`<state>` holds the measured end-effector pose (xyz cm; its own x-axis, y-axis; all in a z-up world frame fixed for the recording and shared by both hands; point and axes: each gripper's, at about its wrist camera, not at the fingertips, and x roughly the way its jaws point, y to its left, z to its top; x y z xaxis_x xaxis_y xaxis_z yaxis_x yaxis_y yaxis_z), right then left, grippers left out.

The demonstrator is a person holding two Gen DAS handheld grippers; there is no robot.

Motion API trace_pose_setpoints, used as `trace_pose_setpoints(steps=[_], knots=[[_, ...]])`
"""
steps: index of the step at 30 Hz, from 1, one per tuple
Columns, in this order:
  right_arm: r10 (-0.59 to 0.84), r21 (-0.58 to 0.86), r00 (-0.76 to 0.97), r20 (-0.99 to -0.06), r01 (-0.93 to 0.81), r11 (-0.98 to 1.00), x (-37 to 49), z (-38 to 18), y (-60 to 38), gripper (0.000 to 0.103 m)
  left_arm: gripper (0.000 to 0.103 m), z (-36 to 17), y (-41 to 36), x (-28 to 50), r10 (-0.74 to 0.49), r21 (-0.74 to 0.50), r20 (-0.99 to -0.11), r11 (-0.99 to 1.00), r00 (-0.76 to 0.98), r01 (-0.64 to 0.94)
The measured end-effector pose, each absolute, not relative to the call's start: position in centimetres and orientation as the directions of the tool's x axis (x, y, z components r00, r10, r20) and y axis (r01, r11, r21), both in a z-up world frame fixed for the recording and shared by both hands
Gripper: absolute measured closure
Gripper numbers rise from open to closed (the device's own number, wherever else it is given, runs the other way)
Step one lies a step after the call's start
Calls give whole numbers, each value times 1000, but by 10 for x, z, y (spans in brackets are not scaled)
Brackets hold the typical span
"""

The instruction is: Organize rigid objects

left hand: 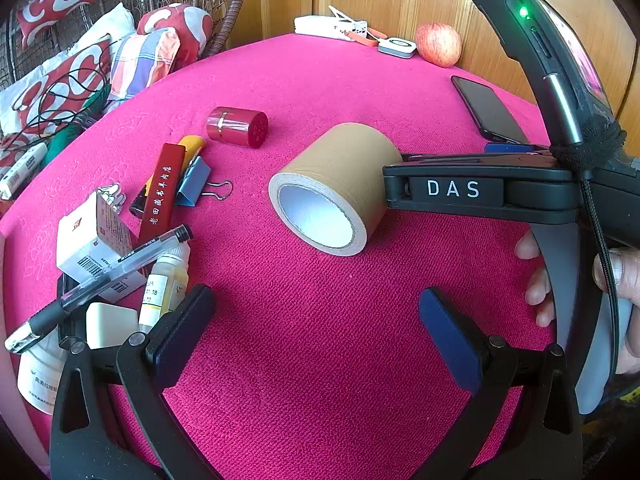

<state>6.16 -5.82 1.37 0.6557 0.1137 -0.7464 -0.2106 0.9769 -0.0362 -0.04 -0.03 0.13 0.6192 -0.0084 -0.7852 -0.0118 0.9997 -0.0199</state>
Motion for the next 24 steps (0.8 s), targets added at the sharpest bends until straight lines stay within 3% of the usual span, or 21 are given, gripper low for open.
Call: trace_pose_setpoints(steps=[19,24], knots=[[119,-29,657,-745,-211,977,61,14,-58,0,0,4,0,-4,-3,-17,-793,1000,609,-18],[180,38,674,-716,-220,975,53,24,-71,0,0,51,13,-38,-78,-137,-730,990,679,-34]])
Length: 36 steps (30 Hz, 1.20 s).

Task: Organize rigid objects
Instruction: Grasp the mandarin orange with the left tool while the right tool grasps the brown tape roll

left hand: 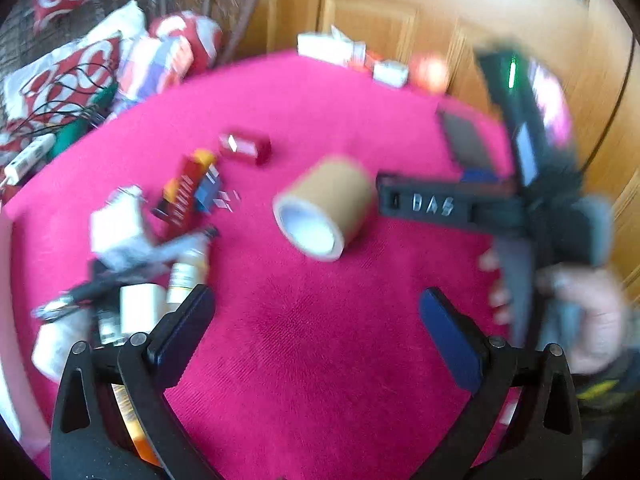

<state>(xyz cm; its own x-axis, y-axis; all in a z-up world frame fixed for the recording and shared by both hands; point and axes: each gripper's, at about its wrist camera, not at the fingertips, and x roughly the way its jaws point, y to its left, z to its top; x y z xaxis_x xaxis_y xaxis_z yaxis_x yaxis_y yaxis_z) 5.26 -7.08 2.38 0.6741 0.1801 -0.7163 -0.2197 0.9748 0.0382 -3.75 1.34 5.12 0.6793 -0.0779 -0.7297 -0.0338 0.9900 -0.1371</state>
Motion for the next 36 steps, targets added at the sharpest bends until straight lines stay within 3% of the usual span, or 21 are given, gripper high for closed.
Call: trace_pose_setpoints(steps=[3,6,7,11,15,18,24,29,31,33,35,36], knots=[[227,67,709,-667,-247,967,46,46,-79,0,0,94,42,-78,-48,-188,-641,978,766,-96],[265,52,723,-638,-303,952,42,65,-77,0,0,120,81,-121,78,-195,-574,954,815,-229],[366,136,738,-567,-354,925,37,74,-82,0,0,124,93,-132,123,-184,-563,945,817,-270],[511,174,713,-480,-494,852,31,83,-73,0,0,109,125,-165,284,-83,-614,904,737,-418],[515,26,664,-542,-599,800,24,69,-35,0,0,75,121,-172,194,-141,-695,907,693,-396],[559,47,598,-574,-657,752,13,63,-27,0,1,53,99,-158,150,-118,-738,931,658,-345],[529,-44,574,-624,-702,711,6,50,-5,1,23,22,72,-122,125,-63,-819,950,560,-304],[511,-54,553,-658,-711,701,10,41,3,9,34,12,71,-118,120,-78,-827,943,550,-323],[505,-53,543,-671,-714,698,12,38,5,20,34,13,71,-119,133,-70,-823,941,552,-331],[497,-52,536,-682,-714,698,14,35,7,22,34,13,71,-119,138,-70,-822,939,553,-338],[481,-65,539,-692,-710,702,15,31,9,25,46,12,73,-120,136,-77,-821,936,554,-343],[475,-69,538,-697,-709,701,16,29,10,28,47,12,74,-121,128,-84,-825,936,550,-343]])
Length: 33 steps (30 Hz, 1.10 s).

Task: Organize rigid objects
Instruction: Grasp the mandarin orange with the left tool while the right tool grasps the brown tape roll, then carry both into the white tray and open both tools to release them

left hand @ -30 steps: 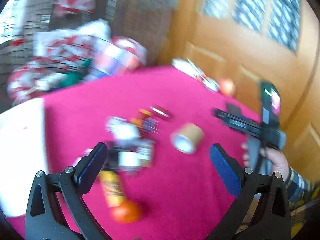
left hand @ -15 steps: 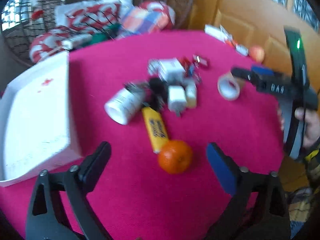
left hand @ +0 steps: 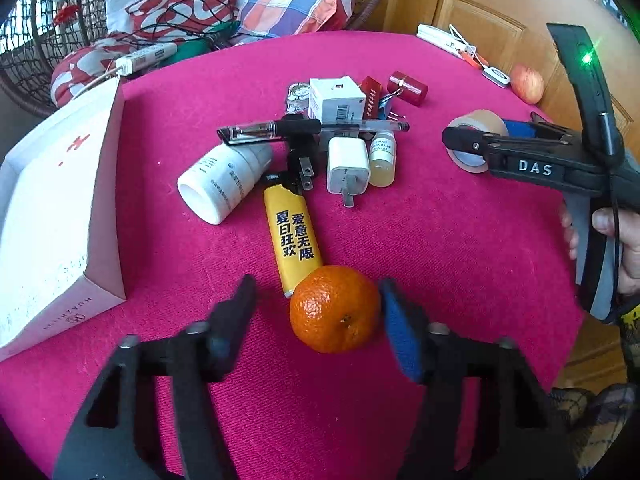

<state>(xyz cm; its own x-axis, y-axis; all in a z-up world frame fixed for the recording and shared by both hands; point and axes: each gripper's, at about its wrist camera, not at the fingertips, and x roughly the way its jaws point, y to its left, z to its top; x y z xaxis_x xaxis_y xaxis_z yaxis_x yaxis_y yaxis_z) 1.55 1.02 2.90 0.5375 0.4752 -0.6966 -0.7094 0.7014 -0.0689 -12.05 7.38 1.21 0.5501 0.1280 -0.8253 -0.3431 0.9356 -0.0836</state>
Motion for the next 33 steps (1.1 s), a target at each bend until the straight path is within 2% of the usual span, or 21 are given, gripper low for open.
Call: trace_pose_setpoints(steps=[7,9,12,13,16,21,33], knots=[[468,-60,526,-710,-708,704,16,25,10,30,47,12,74,-120,136,-80,-822,934,554,-349],[466,-62,525,-713,-708,703,16,24,10,30,49,12,73,-120,135,-82,-819,934,557,-348],[467,-51,508,-724,-714,698,17,21,11,41,54,12,73,-121,130,-88,-816,935,563,-344],[465,-49,506,-727,-713,699,18,21,11,46,62,12,72,-121,125,-94,-814,936,568,-341],[463,-47,503,-730,-712,700,18,19,11,52,63,13,71,-123,127,-95,-810,935,573,-342],[473,-41,513,-716,-708,705,15,24,6,54,64,16,74,-130,140,-106,-794,926,592,-362],[563,-45,577,-592,-721,691,-9,79,2,54,64,64,92,-160,247,-109,-685,895,685,-432]])
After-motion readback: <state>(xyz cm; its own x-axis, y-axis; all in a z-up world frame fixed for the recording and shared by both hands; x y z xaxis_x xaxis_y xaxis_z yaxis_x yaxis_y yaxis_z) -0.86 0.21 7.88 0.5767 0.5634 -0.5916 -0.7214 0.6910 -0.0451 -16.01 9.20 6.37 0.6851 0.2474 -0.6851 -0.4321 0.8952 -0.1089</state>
